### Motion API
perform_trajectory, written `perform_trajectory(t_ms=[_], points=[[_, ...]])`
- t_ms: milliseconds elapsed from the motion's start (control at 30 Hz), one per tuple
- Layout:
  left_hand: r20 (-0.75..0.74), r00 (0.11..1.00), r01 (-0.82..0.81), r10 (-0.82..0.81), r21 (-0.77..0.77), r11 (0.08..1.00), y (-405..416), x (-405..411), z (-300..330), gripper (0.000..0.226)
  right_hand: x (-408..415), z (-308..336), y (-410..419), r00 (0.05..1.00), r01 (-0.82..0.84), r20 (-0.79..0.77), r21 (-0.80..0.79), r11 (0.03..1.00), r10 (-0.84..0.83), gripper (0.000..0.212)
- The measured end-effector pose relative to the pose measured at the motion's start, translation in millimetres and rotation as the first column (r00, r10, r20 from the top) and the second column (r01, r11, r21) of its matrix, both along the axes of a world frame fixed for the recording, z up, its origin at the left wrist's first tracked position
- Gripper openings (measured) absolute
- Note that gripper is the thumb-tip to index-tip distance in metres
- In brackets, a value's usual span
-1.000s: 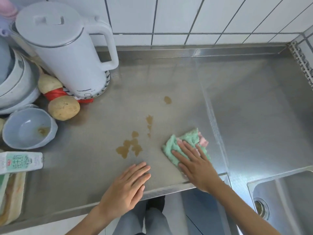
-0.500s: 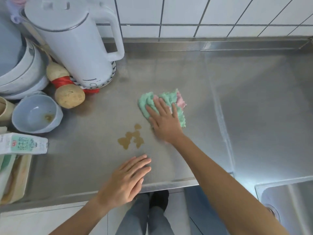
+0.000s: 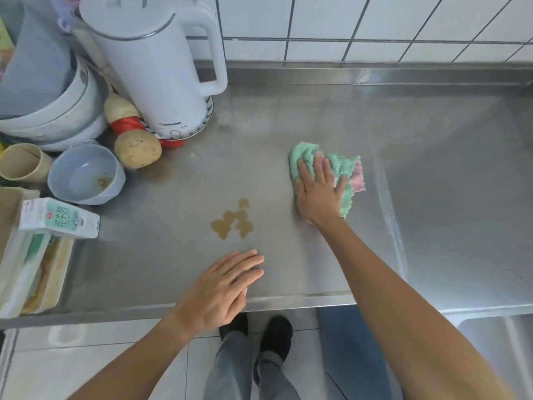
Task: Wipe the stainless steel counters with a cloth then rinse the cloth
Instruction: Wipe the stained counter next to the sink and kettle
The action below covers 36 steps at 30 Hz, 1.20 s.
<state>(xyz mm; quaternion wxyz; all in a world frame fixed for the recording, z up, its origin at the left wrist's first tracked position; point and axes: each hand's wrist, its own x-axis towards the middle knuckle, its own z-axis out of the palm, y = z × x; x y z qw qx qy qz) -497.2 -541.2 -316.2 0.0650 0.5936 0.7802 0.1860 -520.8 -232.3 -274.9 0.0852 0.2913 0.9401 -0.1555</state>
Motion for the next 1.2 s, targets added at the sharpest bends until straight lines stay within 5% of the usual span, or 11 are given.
perform_trajectory(t_ms=[200, 333, 433, 533, 667, 733, 867, 1000, 1067, 1200], points=[[-0.025, 1.000, 0.015, -0.015, -0.016, 1.000, -1, -1, -4, 0.043, 65, -5, -74, 0.925, -0.371, -0.072, 0.034, 0.928, 0.372, 0.052], [-0.048, 0.999, 0.008, -0.008, -0.002, 1.000, 1, 0, 4, 0.040, 151, 1, -48, 0.839, -0.541, -0.026, 0.071, 0.838, 0.544, 0.051], [-0.012, 1.000, -0.023, 0.024, 0.028, 0.999, -3, -2, 12, 0.033, 155, 10, -25, 0.905, -0.426, 0.039, 0.058, 0.903, 0.425, 0.051], [0.062, 0.993, -0.108, 0.104, 0.069, 0.992, -25, -11, 19, 0.026, 104, 9, -40, 0.999, -0.049, 0.023, 0.004, 0.999, 0.049, 0.049], [0.114, 0.976, -0.193, 0.184, 0.070, 0.979, -71, -36, 20, 0.028, 15, 5, -93, 0.961, 0.277, 0.018, -0.009, 0.961, -0.276, 0.052], [0.098, 0.964, -0.255, 0.248, 0.067, 0.965, -86, -53, 19, 0.030, -7, 2, -127, 0.968, 0.251, -0.004, -0.009, 0.968, -0.251, 0.052], [0.024, 0.909, -0.417, 0.416, 0.033, 0.908, -108, -82, 9, 0.048, 30, -3, -194, 0.988, -0.145, -0.042, 0.040, 0.989, 0.146, 0.051], [-0.054, 0.925, -0.379, 0.377, -0.037, 0.925, -122, -85, -8, 0.068, 111, 2, -177, 0.930, -0.368, 0.020, 0.020, 0.930, 0.368, 0.051], [-0.057, 0.924, -0.379, 0.377, -0.029, 0.925, -121, -84, -11, 0.069, 125, 9, -148, 0.951, -0.304, 0.070, 0.048, 0.952, 0.300, 0.052], [-0.054, 0.918, -0.395, 0.392, -0.037, 0.918, -118, -83, -8, 0.068, 76, 12, -115, 0.992, 0.106, 0.070, 0.005, 0.994, -0.106, 0.053]])
